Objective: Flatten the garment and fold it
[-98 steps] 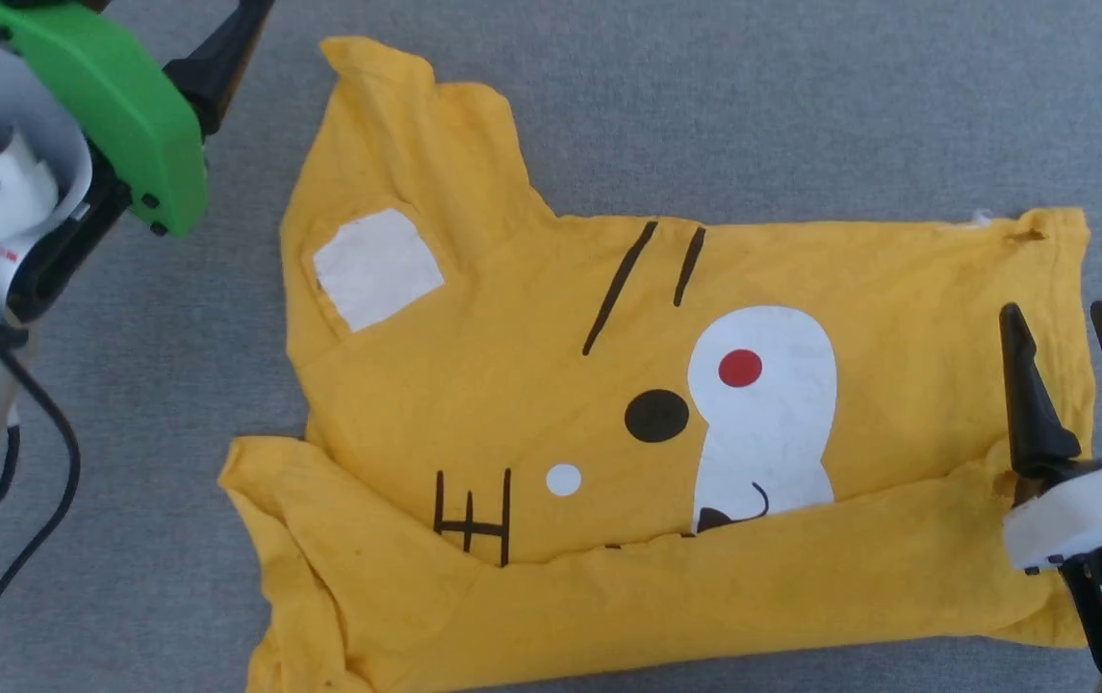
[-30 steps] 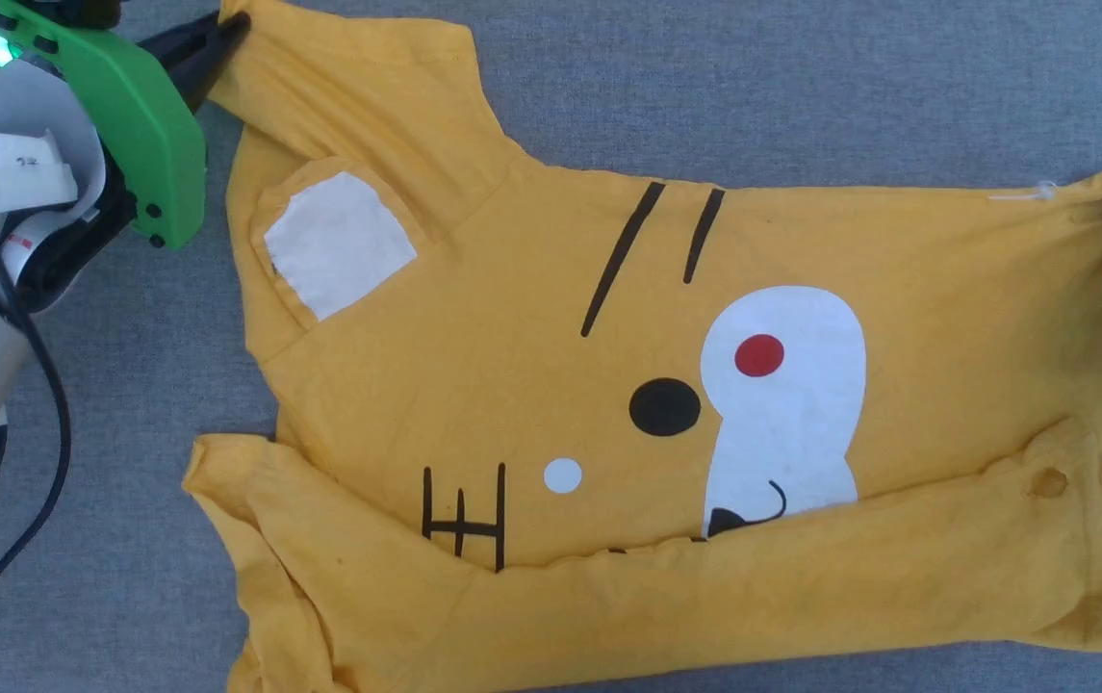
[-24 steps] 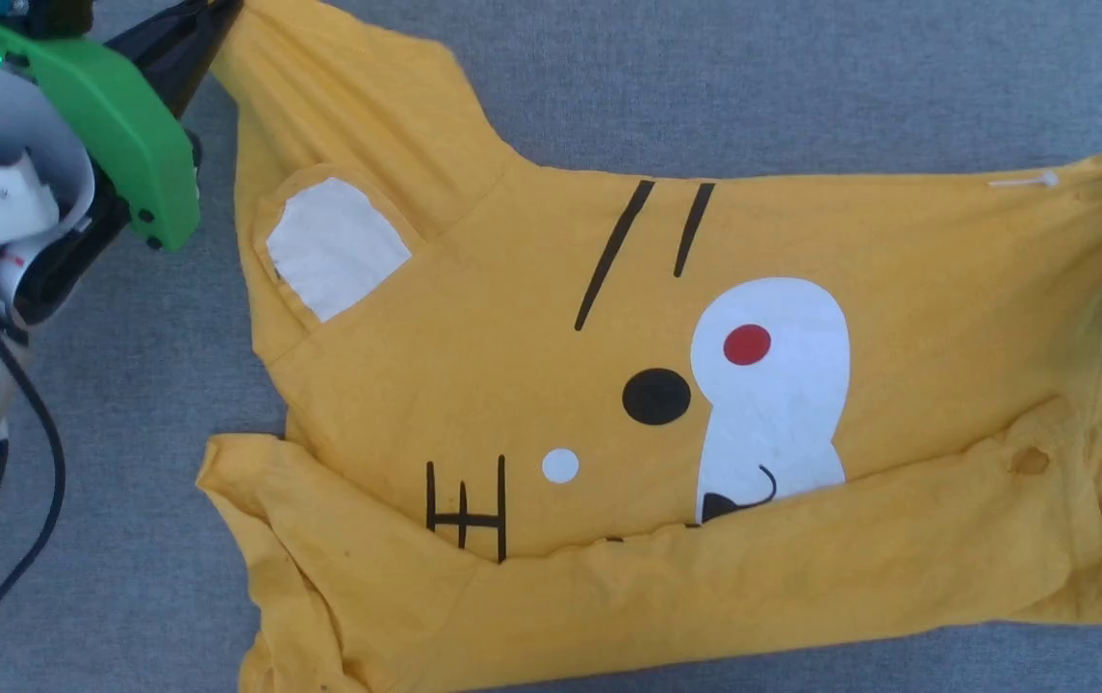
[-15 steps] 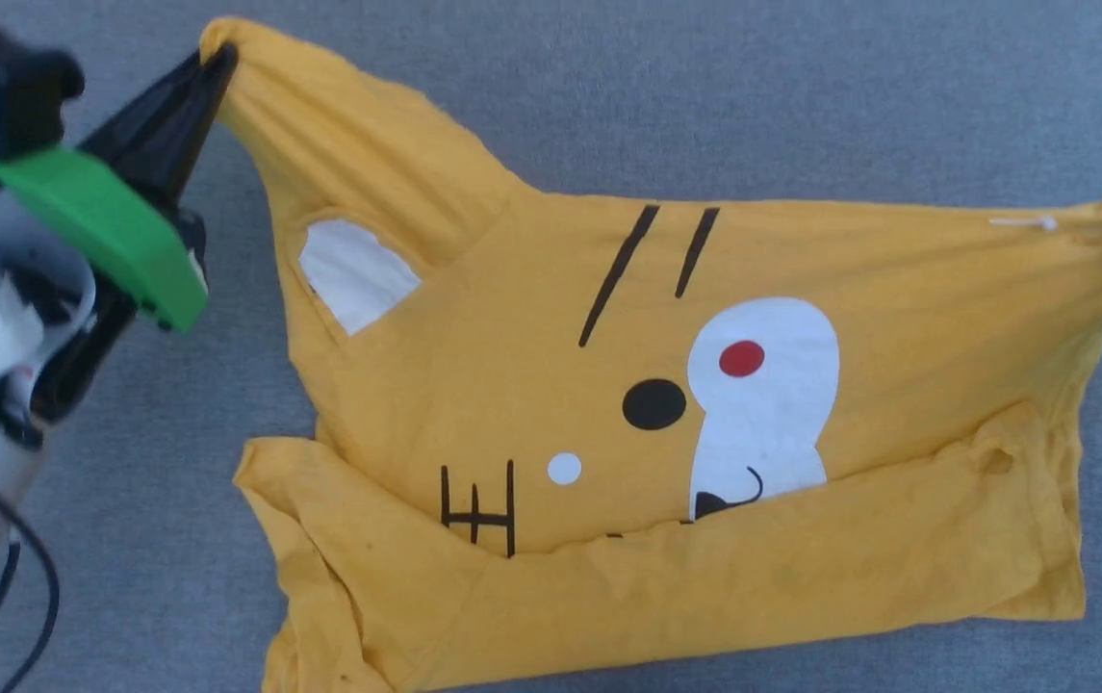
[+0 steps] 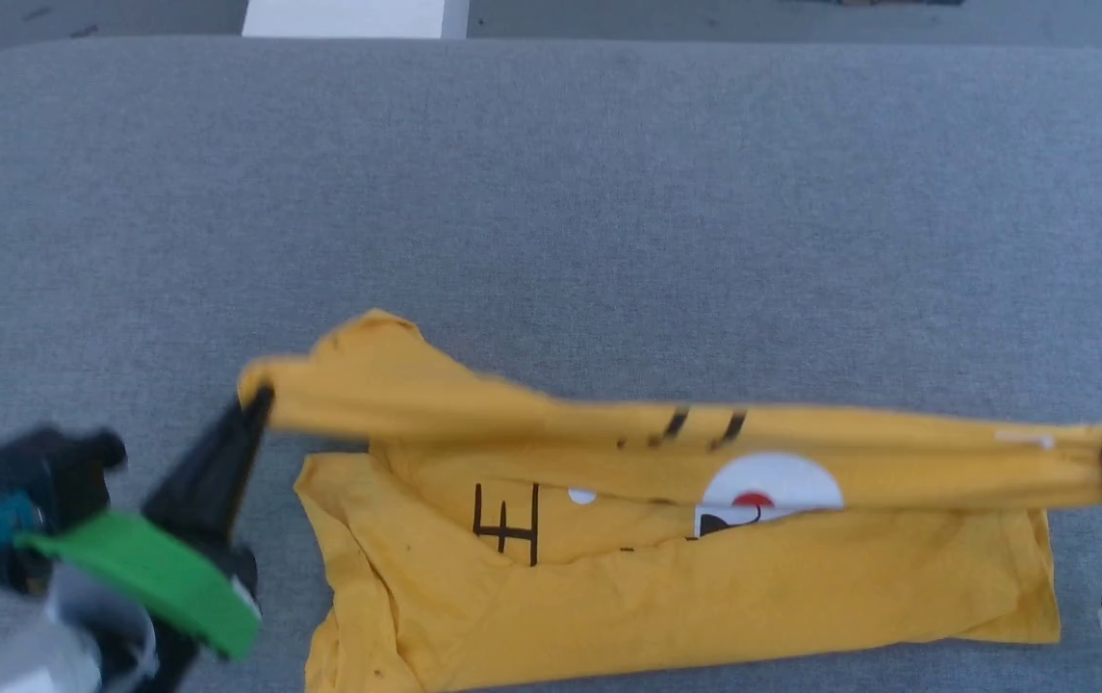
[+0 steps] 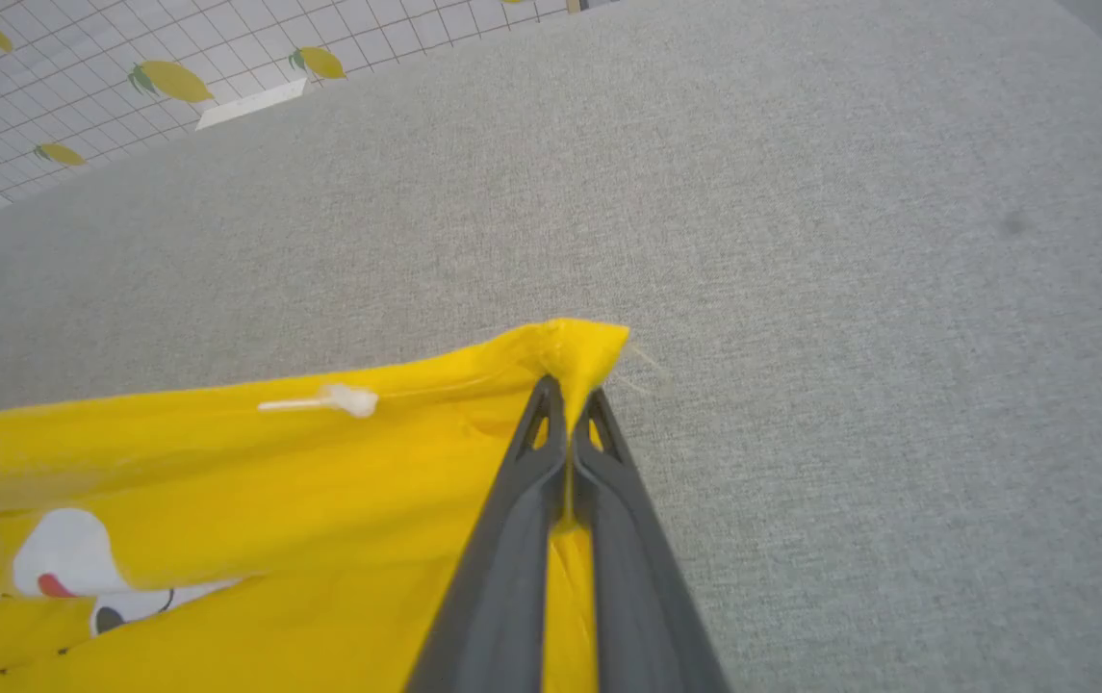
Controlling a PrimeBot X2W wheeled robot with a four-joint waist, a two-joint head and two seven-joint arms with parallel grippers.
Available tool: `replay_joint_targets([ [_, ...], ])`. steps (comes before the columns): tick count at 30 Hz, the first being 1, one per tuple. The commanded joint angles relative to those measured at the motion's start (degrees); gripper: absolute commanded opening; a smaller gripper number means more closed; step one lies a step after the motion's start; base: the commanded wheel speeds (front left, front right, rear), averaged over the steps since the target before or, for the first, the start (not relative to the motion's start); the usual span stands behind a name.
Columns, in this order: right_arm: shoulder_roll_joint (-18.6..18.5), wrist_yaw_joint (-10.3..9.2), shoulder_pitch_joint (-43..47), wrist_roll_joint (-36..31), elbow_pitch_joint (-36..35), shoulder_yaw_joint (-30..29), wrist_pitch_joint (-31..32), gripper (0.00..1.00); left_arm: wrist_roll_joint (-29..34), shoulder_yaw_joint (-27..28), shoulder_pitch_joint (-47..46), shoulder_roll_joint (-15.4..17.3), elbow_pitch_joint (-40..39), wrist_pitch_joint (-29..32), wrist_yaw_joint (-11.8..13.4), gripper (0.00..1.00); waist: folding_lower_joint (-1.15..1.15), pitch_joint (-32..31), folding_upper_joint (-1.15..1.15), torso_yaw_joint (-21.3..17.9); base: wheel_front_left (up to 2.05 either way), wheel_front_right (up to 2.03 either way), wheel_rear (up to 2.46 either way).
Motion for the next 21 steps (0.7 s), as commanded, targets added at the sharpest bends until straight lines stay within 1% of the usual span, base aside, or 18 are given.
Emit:
replay_joint_targets([
  [1, 0.47, -0.09, 1.37, 0.4, 0.39, -0.15, -0.78, 0.0, -1.77, -0.17, 3.14, -0.03, -0.64, -0.8, 0.73, 0.0, 0.0, -1.23, 0.0, 0.37, 0.0, 0.0, 0.0],
  [3, 1.04, -0.09, 2.89, 0.55, 1.13, 0.14, -1.43, 0.0, -3.91, -0.68, 6.98, -0.51, -0.9, -1.28, 1.07, 0.0, 0.0, -1.52, 0.0, 0.27, 0.0, 0.0, 0.0],
  [5, 1.46, -0.09, 3.93, 0.2, 2.04, 0.66, -1.87, 0.0, -4.68, -1.83, 9.69, -0.36, -0.18, -0.71, 1.54, 0.0, 0.0, -1.67, 0.0, 0.17, 0.0, 0.0, 0.0],
  [9, 1.99, -0.09, 4.19, -1.18, 4.9, 1.8, -2.39, 0.0, -4.66, -4.52, 10.86, -1.08, 1.93, 1.64, 1.78, 0.0, 0.0, -1.94, 0.0, 0.17, 0.0, 0.0, 0.0],
  [10, 2.06, -0.09, 4.0, -1.6, 5.76, 2.05, -2.25, 0.15, -4.46, -4.95, 10.56, -1.38, 2.48, 2.05, 1.77, 0.0, 0.0, -2.02, 0.0, 0.17, 0.0, 0.0, 0.0],
  [11, 2.1, -0.09, 3.66, -2.18, 6.68, 2.42, -2.28, 0.42, -4.1, -5.38, 9.99, -1.8, 3.19, 2.42, 1.76, 0.0, 0.0, -2.14, 0.0, 0.19, 0.0, 0.0, 0.0],
  [12, 2.14, -0.09, 3.31, -2.65, 7.45, 2.41, -2.39, 1.0, -3.82, -5.69, 9.5, -2.16, 3.75, 2.7, 1.75, 0.3, 0.0, -2.24, 0.0, 0.21, 0.0, 0.0, 0.0],
  [13, 2.25, -0.09, 2.78, -3.15, 8.38, 2.16, -2.5, 1.0, -3.54, -6.05, 8.84, -2.63, 4.41, 3.07, 1.7, 0.9, 0.0, -2.36, 0.0, 0.23, 0.0, 0.0, 0.0],
  [14, 2.33, -0.09, 2.38, -3.41, 8.97, 2.07, -2.58, 1.0, -3.19, -6.21, 8.23, -2.97, 4.9, 3.16, 1.7, 1.0, 0.0, -2.47, 0.0, 0.26, 0.0, 0.0, 0.0],
  [18, 2.44, -0.09, 1.42, -4.01, 10.03, 2.53, -1.94, 1.0, -2.63, -5.64, 6.31, -4.9, 6.45, 1.77, 1.89, 1.0, 0.0, -3.13, 0.0, 0.19, 0.0, 0.0, 0.0],
  [21, 2.2, -0.09, 2.2, -2.58, 7.96, 2.64, -0.03, 1.0, -4.27, -3.62, 6.68, -6.54, 6.22, -1.13, 1.76, 1.0, 0.0, -3.92, 0.0, 0.05, 0.0, 0.0, 0.0],
])
